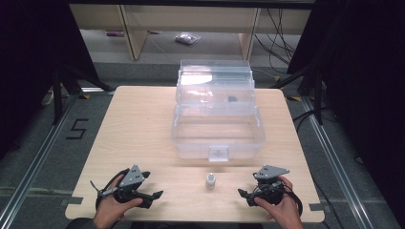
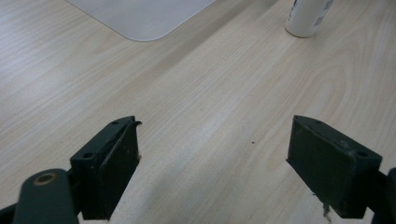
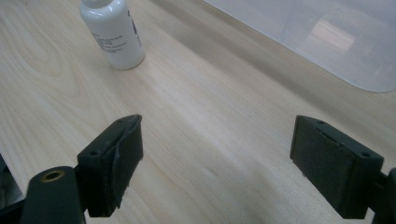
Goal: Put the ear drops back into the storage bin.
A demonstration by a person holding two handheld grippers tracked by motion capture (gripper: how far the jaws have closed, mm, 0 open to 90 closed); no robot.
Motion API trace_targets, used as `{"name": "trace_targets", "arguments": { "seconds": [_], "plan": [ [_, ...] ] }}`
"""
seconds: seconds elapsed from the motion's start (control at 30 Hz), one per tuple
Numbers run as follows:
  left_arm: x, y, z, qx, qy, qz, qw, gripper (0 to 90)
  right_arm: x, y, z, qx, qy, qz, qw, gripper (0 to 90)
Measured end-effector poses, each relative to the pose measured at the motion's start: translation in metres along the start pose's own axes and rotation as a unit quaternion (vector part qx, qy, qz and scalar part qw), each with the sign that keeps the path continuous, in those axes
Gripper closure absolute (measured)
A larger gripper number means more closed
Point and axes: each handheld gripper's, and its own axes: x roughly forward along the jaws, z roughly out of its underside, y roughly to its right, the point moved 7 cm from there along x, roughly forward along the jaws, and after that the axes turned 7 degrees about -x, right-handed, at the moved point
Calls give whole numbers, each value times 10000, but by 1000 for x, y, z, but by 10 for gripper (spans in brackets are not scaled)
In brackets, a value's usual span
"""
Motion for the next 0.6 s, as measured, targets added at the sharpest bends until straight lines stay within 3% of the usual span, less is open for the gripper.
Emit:
{"name": "trace_targets", "arguments": {
  "seconds": [0.1,0.17,0.23,0.33,0.43,0.6],
  "plan": [
    [0,0,0,17,-12,-19,10000,159,0,2,0,-80,-16,56,10000,181],
    [0,0,0,12,-5,17,10000,159,1,-1,1,82,-25,101,9999,182],
    [0,0,0,13,10,-11,10000,159,1,0,1,-35,-113,4,9999,186],
    [0,0,0,5,16,-8,10000,159,1,-1,-1,-30,-48,79,10000,188],
    [0,0,0,-10,-10,12,10000,159,-1,-3,-1,9,-205,31,9998,194],
    [1,0,0,-8,15,6,10000,159,1,-4,-3,-142,-198,45,9997,199]
  ]
}}
